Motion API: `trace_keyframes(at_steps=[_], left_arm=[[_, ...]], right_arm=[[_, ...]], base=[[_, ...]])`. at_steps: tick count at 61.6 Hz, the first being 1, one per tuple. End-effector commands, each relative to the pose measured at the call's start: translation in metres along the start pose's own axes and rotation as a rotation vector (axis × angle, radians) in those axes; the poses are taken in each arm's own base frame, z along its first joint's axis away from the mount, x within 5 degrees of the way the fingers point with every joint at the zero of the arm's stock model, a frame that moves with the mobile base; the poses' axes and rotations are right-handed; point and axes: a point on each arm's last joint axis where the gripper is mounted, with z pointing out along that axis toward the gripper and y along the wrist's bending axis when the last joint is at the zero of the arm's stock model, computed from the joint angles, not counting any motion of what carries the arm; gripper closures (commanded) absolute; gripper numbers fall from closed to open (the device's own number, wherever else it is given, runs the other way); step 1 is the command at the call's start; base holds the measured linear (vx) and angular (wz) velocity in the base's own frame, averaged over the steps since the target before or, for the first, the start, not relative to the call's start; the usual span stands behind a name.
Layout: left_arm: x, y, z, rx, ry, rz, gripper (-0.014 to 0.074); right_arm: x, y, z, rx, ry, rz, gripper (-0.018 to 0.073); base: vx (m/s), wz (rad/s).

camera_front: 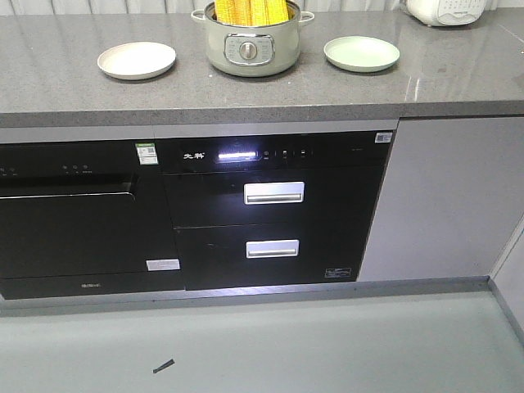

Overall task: Distribute corn equally
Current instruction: 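Drive the base forward, centering on the pot of corn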

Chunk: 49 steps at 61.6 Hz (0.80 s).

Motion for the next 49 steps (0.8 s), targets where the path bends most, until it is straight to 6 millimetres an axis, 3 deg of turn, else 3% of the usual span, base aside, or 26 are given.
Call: trace_keyframes(at_steps=[1,49], left_arm=[[-0.0067,0.0004,-0.0015,-0.006,-0.091,-0.014,0.0603],[-0.0067,0.0004,-0.0015,-0.006,-0.091,-0.014,0.0603]], right_arm=[[-0.0043,0.0,-0.0002,0.002,-0.069,-0.013,0.0564],[-0.0043,0.0,-0.0002,0.002,-0.069,-0.013,0.0564]], base=[[0.05,0.0],[0.06,0.02]])
